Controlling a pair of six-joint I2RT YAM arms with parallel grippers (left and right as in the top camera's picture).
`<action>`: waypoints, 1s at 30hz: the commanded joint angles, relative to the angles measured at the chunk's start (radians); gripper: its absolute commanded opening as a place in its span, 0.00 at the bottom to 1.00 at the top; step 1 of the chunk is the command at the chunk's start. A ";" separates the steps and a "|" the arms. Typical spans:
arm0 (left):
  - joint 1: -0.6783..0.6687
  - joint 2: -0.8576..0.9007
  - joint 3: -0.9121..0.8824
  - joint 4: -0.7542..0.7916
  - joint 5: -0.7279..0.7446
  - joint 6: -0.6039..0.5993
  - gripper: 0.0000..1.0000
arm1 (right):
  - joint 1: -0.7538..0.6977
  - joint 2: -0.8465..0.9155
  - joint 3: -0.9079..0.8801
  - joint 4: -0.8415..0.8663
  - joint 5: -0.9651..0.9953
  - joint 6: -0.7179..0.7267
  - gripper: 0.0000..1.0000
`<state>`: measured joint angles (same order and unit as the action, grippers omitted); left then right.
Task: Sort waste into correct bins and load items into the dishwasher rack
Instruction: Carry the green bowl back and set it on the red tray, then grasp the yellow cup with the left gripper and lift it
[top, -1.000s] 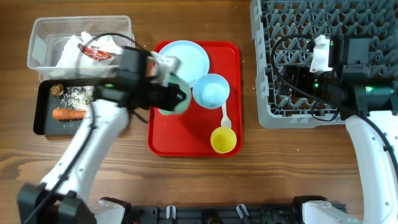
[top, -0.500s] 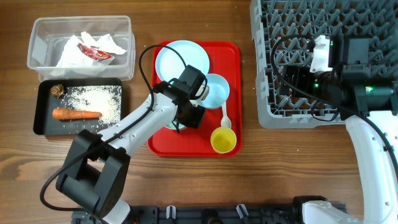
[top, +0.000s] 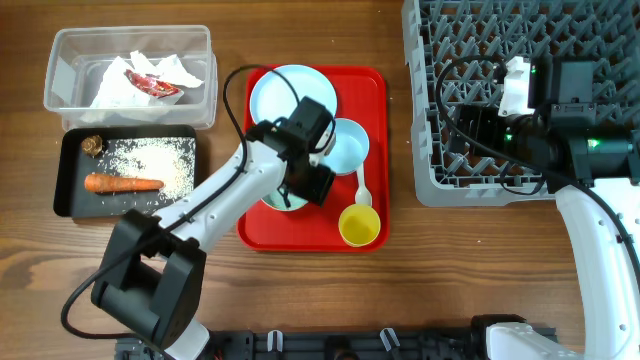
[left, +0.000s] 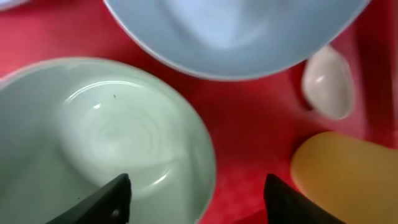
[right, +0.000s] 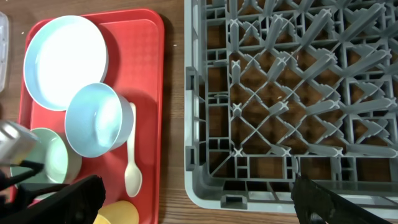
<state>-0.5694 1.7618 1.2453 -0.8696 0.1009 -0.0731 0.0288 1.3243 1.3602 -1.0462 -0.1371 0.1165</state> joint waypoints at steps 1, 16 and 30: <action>0.001 0.003 0.134 -0.047 -0.009 -0.003 0.72 | -0.004 0.010 0.021 0.006 0.010 0.015 1.00; -0.101 0.004 0.207 -0.242 0.205 0.151 0.80 | -0.004 0.010 0.021 0.018 0.010 0.015 1.00; -0.189 0.032 0.087 -0.156 0.140 0.143 0.73 | -0.004 0.010 0.021 0.021 0.011 0.014 1.00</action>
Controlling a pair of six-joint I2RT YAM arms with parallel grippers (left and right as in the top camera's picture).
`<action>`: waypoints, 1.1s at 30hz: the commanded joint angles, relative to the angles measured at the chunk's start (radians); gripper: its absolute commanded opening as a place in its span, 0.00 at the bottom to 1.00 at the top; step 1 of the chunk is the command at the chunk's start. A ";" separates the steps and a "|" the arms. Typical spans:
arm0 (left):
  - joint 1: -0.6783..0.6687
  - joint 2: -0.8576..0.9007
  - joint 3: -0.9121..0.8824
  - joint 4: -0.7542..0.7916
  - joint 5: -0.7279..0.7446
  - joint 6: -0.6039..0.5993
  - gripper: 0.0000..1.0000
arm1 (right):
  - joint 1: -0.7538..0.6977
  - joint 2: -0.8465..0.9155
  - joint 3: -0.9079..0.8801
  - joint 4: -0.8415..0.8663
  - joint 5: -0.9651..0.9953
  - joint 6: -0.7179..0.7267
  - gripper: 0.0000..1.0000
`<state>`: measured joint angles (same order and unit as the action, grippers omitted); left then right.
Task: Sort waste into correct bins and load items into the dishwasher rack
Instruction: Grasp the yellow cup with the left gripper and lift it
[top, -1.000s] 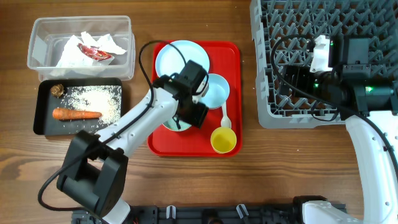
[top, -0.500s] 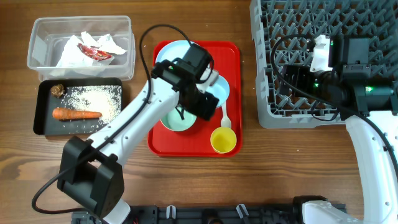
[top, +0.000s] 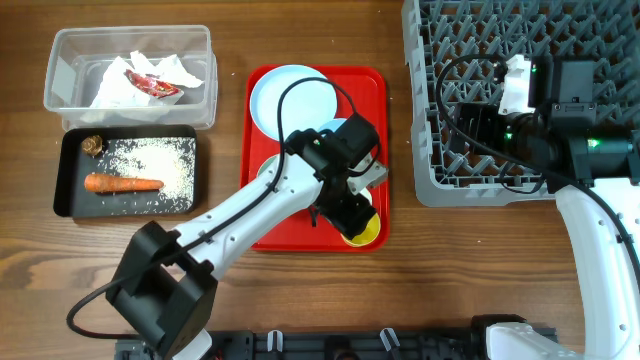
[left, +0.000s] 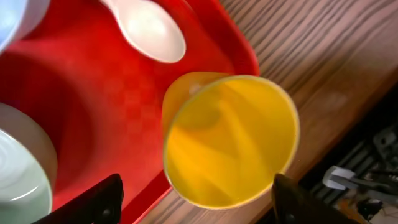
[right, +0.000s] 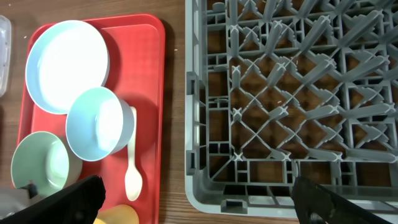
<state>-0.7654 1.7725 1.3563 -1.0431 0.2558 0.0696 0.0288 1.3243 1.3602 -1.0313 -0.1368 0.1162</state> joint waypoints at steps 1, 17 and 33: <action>0.007 0.026 -0.024 0.031 -0.014 0.000 0.73 | -0.004 0.010 0.021 0.006 0.010 0.014 1.00; 0.009 0.089 -0.029 0.116 -0.013 -0.045 0.04 | -0.004 0.010 0.021 -0.002 0.010 0.014 1.00; 0.316 -0.098 0.084 0.164 0.542 -0.108 0.04 | -0.004 -0.027 0.021 0.106 -0.249 -0.039 1.00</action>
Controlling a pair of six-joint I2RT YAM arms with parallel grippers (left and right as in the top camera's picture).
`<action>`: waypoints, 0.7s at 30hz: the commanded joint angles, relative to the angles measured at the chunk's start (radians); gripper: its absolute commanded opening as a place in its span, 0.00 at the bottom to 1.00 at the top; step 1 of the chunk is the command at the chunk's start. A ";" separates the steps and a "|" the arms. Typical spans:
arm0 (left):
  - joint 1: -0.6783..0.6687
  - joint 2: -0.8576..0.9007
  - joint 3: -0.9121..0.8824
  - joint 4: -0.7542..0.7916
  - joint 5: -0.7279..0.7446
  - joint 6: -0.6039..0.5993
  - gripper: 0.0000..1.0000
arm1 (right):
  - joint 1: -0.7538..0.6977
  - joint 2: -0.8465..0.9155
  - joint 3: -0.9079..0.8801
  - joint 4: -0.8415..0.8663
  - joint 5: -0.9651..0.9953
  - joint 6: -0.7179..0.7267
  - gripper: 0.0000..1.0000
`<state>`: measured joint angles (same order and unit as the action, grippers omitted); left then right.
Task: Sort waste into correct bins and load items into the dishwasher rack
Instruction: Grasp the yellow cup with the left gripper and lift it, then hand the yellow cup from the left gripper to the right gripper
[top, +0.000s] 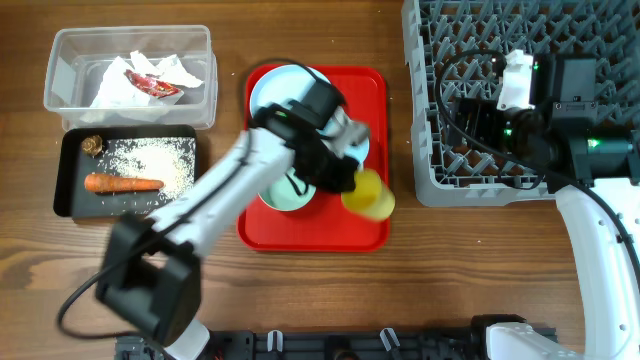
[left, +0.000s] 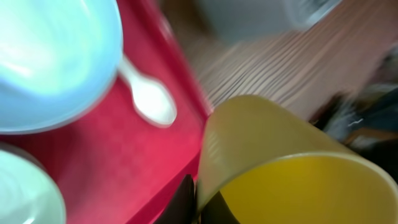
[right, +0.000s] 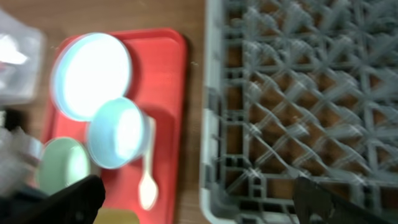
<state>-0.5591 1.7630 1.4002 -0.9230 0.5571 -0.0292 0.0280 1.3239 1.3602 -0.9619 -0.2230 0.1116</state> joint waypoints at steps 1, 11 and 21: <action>0.146 -0.097 0.040 0.071 0.302 -0.010 0.04 | -0.003 -0.033 0.021 0.060 -0.216 -0.044 1.00; 0.417 -0.095 0.040 0.377 0.850 -0.010 0.04 | -0.003 -0.026 0.021 0.259 -0.709 -0.157 1.00; 0.426 -0.095 0.040 0.501 0.987 -0.011 0.04 | -0.003 0.102 0.021 0.539 -1.199 -0.145 1.00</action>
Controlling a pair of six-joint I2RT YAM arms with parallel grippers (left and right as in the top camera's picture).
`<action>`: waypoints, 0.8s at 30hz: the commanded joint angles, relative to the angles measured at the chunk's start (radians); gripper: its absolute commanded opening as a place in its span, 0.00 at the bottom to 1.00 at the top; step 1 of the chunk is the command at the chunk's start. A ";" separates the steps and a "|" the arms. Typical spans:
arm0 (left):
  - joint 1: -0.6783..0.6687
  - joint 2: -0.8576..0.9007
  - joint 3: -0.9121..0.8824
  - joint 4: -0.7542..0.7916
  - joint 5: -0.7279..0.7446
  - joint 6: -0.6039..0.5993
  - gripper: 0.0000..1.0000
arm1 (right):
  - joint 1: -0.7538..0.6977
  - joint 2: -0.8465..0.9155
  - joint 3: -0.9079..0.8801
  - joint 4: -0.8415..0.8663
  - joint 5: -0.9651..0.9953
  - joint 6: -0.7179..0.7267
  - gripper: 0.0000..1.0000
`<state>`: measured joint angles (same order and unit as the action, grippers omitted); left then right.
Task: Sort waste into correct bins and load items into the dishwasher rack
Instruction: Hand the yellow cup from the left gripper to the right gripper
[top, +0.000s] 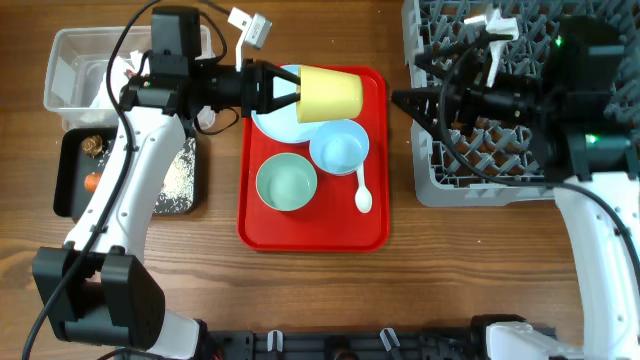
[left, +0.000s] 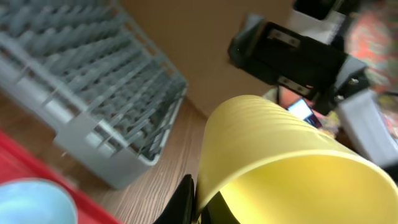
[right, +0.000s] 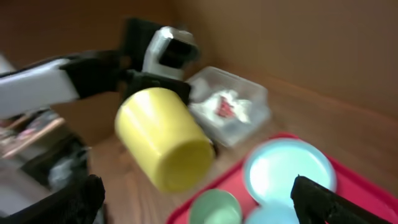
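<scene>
My left gripper (top: 285, 90) is shut on the rim of the yellow cup (top: 330, 92), with one finger inside it. The cup is held on its side in the air over the back of the red tray (top: 312, 238), base pointing right. The cup (left: 280, 162) fills the left wrist view. My right gripper (top: 405, 100) is open and empty by the left edge of the grey dishwasher rack (top: 520, 175), facing the cup (right: 165, 140). On the tray lie a green bowl (top: 287, 185), a blue bowl (top: 340, 148), a blue plate (top: 280, 118) and a white spoon (top: 362, 190).
A clear bin (top: 90, 60) with paper and wrapper scraps stands at the back left. In front of it is a black tray (top: 175, 190) with rice and a carrot. My left arm partly covers both. Bare wood lies between the red tray and the rack.
My left gripper has gone from low over the tray's front right corner to high over its back, still holding the cup. My right wrist has turned from looking down at the rack to facing left.
My left gripper was open over the green bowl. Then it stood open around the yellow cup at the tray's front right. Then it was shut on the cup's rim, tilted off the tray. Now the cup is high over the tray's back, facing my right gripper.
</scene>
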<state>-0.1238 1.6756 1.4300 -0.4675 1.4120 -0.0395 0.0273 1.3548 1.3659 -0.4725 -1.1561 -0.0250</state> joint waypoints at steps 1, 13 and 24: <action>-0.010 -0.007 0.010 0.067 0.145 -0.012 0.04 | -0.001 0.089 0.015 0.068 -0.298 0.000 1.00; -0.017 -0.007 0.010 0.139 0.143 -0.079 0.04 | 0.130 0.179 0.015 0.171 -0.326 0.006 0.98; -0.016 -0.007 0.010 0.139 0.140 -0.078 0.04 | 0.204 0.180 0.015 0.195 -0.214 0.070 0.87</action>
<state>-0.1368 1.6756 1.4300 -0.3321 1.5249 -0.1112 0.2089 1.5288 1.3678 -0.2897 -1.4052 0.0261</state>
